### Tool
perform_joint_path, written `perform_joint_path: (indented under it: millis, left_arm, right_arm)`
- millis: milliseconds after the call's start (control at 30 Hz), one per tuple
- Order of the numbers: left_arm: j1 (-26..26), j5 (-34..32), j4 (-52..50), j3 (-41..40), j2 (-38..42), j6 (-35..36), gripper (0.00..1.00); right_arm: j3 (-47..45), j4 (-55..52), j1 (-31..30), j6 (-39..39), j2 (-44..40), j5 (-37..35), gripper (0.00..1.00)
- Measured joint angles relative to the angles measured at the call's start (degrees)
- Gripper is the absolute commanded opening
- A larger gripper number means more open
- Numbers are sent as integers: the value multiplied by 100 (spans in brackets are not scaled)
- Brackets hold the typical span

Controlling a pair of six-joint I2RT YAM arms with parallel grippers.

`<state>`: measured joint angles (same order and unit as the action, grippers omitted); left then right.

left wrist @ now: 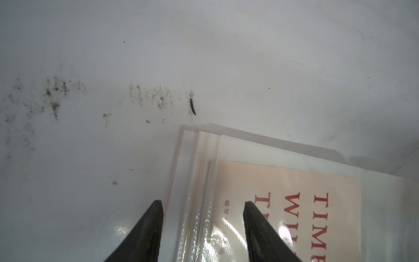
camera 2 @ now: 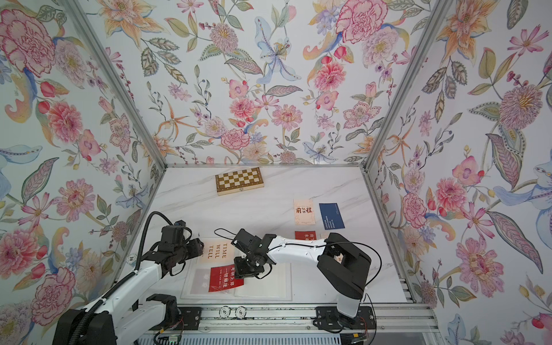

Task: Place the photos into the photo albums
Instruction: Insert the photo into the photo album.

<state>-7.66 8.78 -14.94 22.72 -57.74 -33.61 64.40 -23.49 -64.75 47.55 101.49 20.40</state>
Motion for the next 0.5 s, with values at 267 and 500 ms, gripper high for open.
perform_joint_path:
  millis: [267,500]
  left_arm:
    - [0,7,0,0,-2,2,56]
    - [0,24,-2,0,-2,2,56]
  right_arm:
    - [568,-291,-125,-243,269,129,33]
    - [879,-302,-203,-411,772,435,33]
